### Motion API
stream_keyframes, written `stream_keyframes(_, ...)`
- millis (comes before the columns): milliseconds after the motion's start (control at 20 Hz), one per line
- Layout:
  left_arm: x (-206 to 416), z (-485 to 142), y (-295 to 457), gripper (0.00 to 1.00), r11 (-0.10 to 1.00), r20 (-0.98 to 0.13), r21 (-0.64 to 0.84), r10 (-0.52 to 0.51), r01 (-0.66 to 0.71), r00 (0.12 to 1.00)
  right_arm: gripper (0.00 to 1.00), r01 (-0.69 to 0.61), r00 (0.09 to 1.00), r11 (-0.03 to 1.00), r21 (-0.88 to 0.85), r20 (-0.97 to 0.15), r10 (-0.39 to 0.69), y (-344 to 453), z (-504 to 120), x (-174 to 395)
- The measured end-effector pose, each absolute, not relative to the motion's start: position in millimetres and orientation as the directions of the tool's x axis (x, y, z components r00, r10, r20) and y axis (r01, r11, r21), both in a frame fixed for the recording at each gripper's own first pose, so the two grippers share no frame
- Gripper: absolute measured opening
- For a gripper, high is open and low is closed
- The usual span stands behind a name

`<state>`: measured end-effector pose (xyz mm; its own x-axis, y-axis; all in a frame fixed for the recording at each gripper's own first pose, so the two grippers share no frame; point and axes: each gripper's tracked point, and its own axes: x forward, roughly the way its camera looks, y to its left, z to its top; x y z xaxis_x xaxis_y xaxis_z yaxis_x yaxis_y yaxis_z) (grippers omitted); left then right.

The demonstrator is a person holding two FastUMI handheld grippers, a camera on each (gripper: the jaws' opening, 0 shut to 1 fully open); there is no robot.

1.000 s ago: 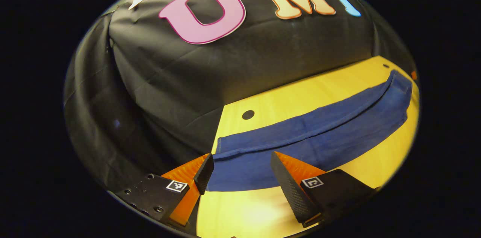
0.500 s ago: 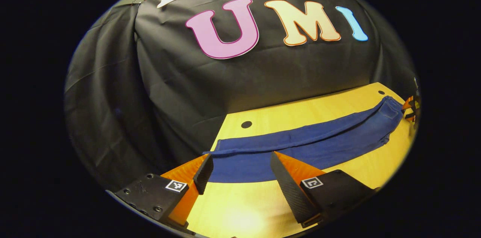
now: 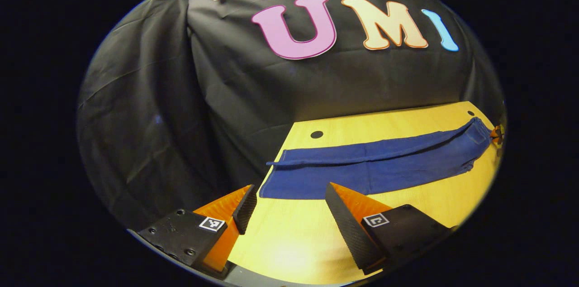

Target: Grasp the waist and the cuffs of the jeans and fold them to make the two legs overlap; first hold the waist and fold one-third of the jeans toward the cuffs, then hold the cuffs and fold the remaining one-third in the same direction to finish folding.

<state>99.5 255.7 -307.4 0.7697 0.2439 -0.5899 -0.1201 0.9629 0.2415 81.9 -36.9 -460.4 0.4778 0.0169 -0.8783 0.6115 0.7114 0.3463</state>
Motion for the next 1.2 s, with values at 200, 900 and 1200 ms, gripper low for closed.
stream_keyframes(200, 78.5, -312.3, 256.4, 0.95, 0.973, -0.599, 0.161, 0.229, -0.165, 0.767, 0.02, 0.451, 0.627, 0.773, 0.446, -0.775, 0.082, -8.9, -371.6, 124.7)
stream_keyframes(900, 118.6, -333.4, 285.1, 0.95, 0.995, -0.635, 0.054, 0.097, -0.081, 0.767, 0.05, -0.091, 0.804, 0.88, 0.466, -0.487, 0.341, 231.5, -181.6, 163.5)
stream_keyframes(1200, 120.5, -348.0, 316.2, 0.95, 0.996, -0.67, 0.02, 0.081, -0.092, 0.738, 0.05, -0.186, 0.746, 0.865, 0.466, -0.506, 0.433, 337.6, -203.1, 129.5)
